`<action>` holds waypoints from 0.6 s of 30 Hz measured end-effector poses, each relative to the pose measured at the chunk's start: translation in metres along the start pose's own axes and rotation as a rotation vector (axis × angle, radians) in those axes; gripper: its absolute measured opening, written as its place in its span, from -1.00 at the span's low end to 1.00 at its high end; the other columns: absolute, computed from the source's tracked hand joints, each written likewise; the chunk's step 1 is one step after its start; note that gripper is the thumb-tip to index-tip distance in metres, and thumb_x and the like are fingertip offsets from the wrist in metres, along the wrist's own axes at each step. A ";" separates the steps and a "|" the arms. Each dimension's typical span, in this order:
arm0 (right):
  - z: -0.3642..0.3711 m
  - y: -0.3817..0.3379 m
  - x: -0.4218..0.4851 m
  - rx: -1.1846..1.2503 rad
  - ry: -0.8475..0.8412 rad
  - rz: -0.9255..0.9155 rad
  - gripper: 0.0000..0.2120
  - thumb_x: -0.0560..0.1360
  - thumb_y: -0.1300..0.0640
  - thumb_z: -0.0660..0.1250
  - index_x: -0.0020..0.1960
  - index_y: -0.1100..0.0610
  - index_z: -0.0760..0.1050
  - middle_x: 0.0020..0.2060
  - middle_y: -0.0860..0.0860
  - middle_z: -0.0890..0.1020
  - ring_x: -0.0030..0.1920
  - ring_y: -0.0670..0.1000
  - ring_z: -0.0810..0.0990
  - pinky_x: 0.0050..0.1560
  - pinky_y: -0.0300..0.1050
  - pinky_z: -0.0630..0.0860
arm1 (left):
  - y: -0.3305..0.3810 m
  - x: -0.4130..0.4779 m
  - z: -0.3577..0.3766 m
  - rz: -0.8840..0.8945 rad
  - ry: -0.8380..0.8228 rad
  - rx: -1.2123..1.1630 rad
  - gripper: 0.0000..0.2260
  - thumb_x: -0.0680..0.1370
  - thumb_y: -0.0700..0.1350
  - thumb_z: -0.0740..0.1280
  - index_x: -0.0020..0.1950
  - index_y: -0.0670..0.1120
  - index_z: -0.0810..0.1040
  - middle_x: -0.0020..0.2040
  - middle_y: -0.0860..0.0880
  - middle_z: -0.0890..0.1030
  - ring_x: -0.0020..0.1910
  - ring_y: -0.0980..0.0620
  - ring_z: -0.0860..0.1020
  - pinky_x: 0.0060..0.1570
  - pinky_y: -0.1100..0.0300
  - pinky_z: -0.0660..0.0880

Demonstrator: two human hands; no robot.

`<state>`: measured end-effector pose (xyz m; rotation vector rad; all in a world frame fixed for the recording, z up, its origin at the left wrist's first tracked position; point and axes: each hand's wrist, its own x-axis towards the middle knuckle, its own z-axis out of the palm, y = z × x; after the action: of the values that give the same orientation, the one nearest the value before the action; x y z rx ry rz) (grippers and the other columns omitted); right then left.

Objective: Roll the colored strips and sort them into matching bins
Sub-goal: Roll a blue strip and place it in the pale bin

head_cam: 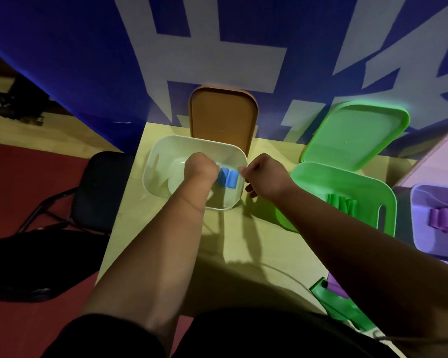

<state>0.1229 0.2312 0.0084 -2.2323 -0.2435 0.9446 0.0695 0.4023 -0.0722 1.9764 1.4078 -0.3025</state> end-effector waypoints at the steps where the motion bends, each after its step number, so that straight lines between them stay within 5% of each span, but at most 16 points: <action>1: -0.001 0.000 -0.001 0.019 0.013 -0.010 -0.74 0.67 -0.08 0.38 0.09 0.13 0.51 -0.18 0.11 0.73 -0.27 0.14 0.77 -0.16 0.17 0.75 | -0.001 -0.004 -0.006 0.016 -0.015 -0.007 -0.79 0.63 -0.03 0.43 0.10 -0.17 0.68 0.14 -0.13 0.73 0.14 -0.21 0.69 0.07 0.15 0.53; 5: -0.010 -0.002 -0.010 0.077 0.062 -0.028 -0.78 0.71 0.00 0.32 0.13 0.17 0.52 -0.14 0.16 0.71 -0.30 0.09 0.73 -0.24 0.10 0.75 | -0.002 -0.030 -0.031 0.069 -0.081 -0.229 -0.80 0.60 -0.20 0.36 0.15 -0.18 0.74 0.09 -0.18 0.77 0.08 -0.19 0.75 0.13 -0.07 0.71; 11: -0.035 0.005 -0.054 0.140 0.046 -0.105 -0.83 0.68 0.17 0.20 0.02 0.19 0.54 -0.16 0.15 0.69 -0.32 0.08 0.66 -0.34 -0.05 0.62 | 0.014 -0.124 -0.062 0.112 -0.120 -0.538 -0.83 0.64 -0.27 0.38 0.17 -0.22 0.73 0.02 -0.15 0.74 -0.16 -0.05 0.67 -0.17 0.17 0.59; 18: -0.077 0.051 -0.114 0.160 -0.011 -0.151 -0.83 0.68 0.20 0.22 0.09 0.29 0.53 -0.13 0.16 0.70 -0.27 0.08 0.60 -0.37 -0.12 0.51 | 0.018 -0.205 -0.034 0.150 -0.114 -0.636 -0.90 0.65 -0.09 0.43 0.08 -0.06 0.74 0.00 -0.01 0.76 -0.10 0.03 0.71 -0.22 0.20 0.56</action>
<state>0.0901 0.1057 0.0771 -2.0322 -0.3255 0.8646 -0.0001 0.2686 0.0726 1.4962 1.0969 0.0962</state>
